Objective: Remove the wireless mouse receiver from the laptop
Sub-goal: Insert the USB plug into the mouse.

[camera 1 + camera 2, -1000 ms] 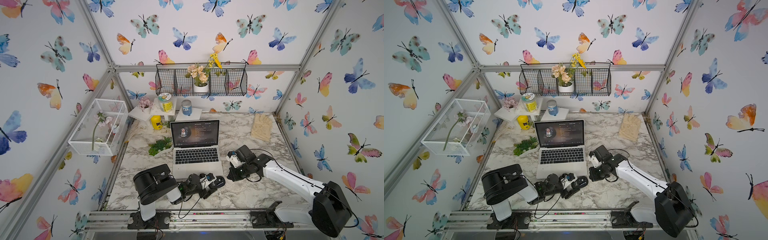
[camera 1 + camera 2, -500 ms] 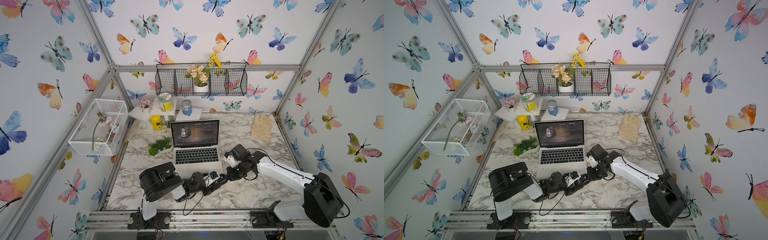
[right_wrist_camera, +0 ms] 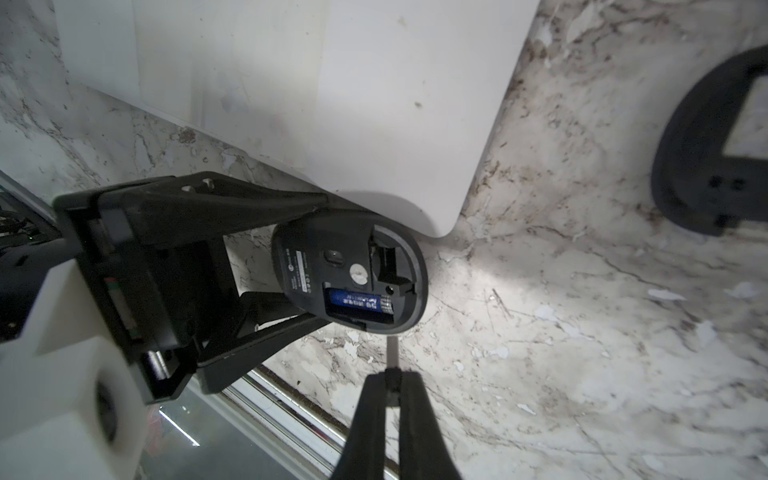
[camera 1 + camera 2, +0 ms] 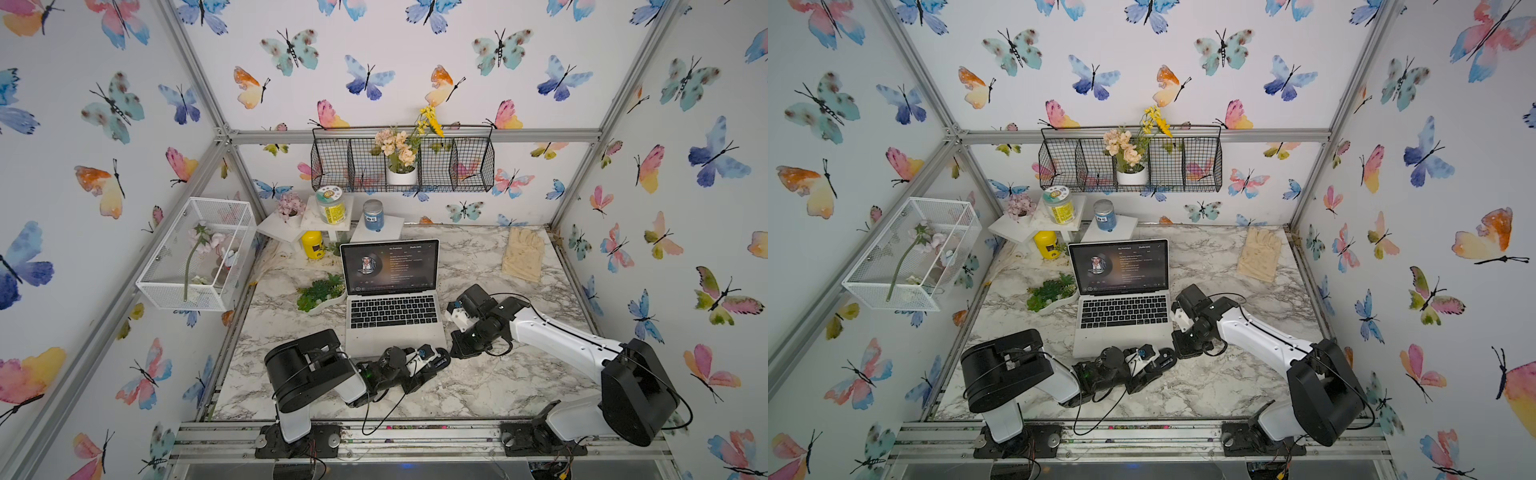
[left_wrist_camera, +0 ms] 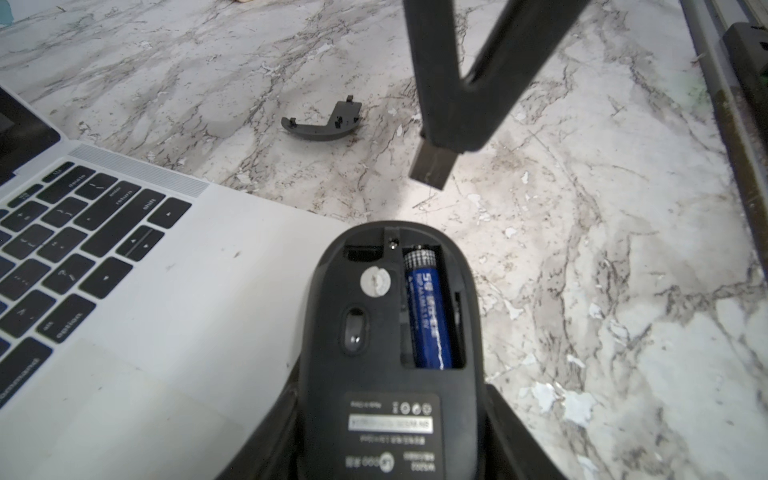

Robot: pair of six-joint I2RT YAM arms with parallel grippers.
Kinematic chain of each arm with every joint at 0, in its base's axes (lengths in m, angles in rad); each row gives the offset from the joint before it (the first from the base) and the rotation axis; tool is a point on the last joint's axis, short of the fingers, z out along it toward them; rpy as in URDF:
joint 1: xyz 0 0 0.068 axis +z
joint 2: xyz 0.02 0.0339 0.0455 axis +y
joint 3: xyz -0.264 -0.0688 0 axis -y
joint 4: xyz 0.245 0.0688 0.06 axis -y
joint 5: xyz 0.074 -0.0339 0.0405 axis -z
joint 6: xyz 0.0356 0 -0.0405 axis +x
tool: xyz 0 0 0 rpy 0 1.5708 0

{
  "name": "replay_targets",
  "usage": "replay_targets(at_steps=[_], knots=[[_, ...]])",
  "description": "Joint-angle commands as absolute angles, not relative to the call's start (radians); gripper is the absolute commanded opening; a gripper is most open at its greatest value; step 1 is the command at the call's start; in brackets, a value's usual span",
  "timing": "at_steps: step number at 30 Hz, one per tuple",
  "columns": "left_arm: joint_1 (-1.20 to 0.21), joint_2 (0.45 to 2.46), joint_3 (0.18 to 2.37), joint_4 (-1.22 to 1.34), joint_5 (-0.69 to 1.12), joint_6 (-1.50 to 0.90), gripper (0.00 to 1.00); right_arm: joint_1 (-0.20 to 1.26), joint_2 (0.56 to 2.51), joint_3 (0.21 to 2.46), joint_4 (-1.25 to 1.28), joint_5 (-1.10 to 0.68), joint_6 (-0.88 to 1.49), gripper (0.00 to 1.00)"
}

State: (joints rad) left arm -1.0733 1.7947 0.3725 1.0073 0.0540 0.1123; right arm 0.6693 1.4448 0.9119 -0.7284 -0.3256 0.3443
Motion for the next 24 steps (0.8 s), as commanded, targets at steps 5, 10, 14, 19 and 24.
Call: replay_targets(at_steps=[5, 10, 14, 19, 24], knots=[[-1.086, 1.803, 0.385, 0.898, 0.000, 0.147, 0.39, 0.677, 1.493, 0.942, -0.710, -0.344, 0.318, 0.02], [-1.087, 1.798, 0.385, 0.890, 0.003, 0.153, 0.39, 0.677, 1.527, 0.960, -0.704, -0.344, 0.307, 0.02], [-1.089, 1.792, 0.388, 0.880, 0.003, 0.160, 0.39, 0.677, 1.543, 0.975, -0.695, -0.339, 0.303, 0.02], [-1.091, 1.790, 0.384, 0.881, 0.001, 0.163, 0.38, 0.676, 1.578, 0.984, -0.690, -0.339, 0.292, 0.02], [-1.091, 1.792, 0.387, 0.880, 0.001, 0.165, 0.38, 0.677, 1.601, 0.993, -0.691, -0.330, 0.281, 0.02]])
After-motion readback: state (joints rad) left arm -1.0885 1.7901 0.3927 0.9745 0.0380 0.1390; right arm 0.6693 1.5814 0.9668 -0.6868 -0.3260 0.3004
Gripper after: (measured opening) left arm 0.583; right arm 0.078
